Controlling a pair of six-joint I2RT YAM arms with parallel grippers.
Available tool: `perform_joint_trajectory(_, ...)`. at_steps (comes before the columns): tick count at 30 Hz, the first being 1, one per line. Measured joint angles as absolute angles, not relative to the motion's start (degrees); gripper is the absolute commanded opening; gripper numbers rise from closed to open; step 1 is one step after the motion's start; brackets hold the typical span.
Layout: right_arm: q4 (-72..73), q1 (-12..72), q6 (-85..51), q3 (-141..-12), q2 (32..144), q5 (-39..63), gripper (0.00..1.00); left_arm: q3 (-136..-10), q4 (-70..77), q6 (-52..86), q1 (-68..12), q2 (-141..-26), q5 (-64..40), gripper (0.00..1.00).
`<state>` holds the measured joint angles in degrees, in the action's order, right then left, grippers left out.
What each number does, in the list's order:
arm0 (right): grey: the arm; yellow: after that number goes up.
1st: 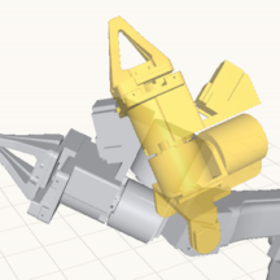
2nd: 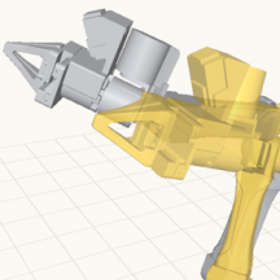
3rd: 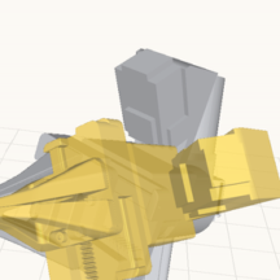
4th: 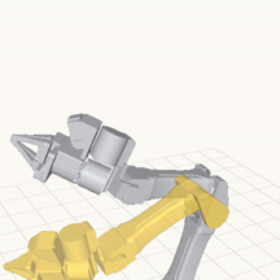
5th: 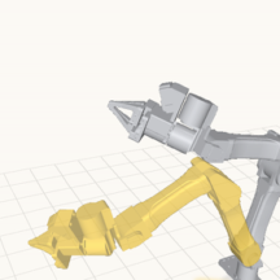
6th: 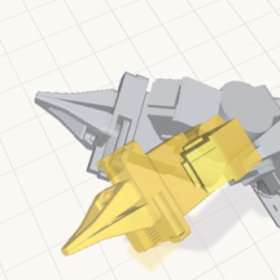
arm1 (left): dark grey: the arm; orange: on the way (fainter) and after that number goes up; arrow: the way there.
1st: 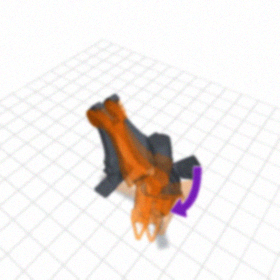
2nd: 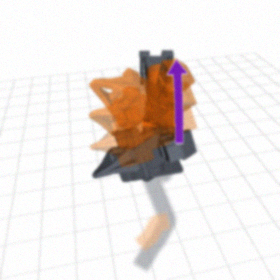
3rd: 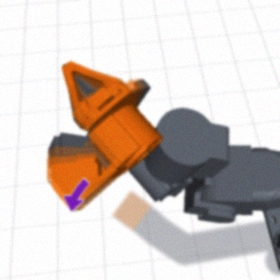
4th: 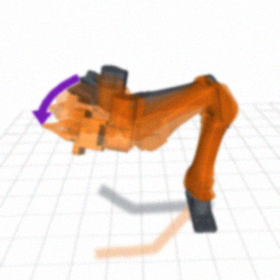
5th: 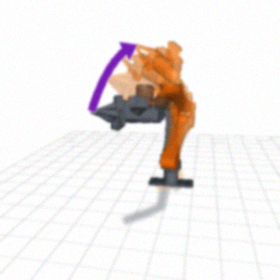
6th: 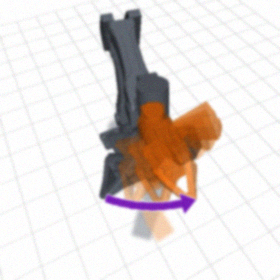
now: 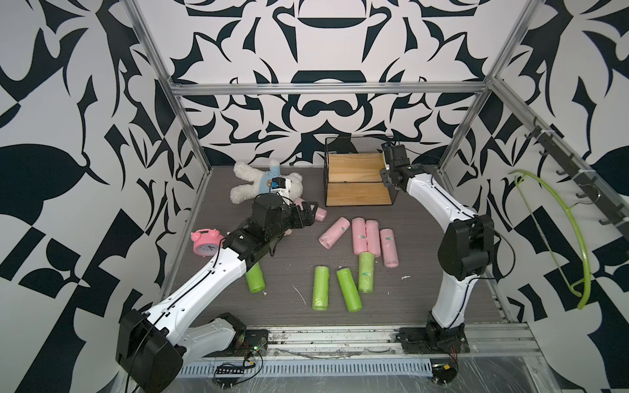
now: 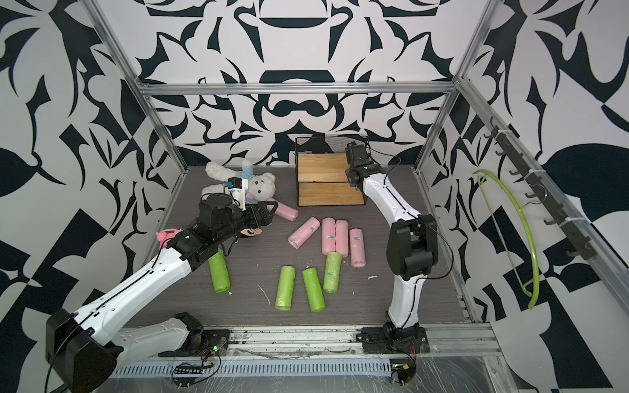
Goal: Sort the rolls of trash bags by color and place them on the shelf
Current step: Place the roll of trash bags on the shelf.
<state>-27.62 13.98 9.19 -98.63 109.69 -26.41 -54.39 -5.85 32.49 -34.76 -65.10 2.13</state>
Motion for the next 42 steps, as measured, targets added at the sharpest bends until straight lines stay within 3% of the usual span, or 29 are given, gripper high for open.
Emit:
perform_joint_trajectory(18,-27.64,13.96,9.21,-98.61,109.38,-25.93,0.64,-54.24,-5.85,31.86,-34.76,-65.10,2.13,0.92)
perform_joint_trajectory(29,-27.59,13.67,8.40,-96.73,102.94,-24.88,0.70,-53.93,-5.89,31.86,-34.76,-65.10,2.07,0.92)
perform_joint_trajectory(38,-26.81,9.63,1.23,-91.79,98.02,-12.45,0.88,-53.87,-5.87,31.90,-34.76,-65.73,0.93,0.92)
perform_joint_trajectory(42,-25.61,6.42,-2.09,-91.00,97.82,-6.81,0.92,-53.87,-5.87,31.90,-34.76,-66.92,0.27,0.92)
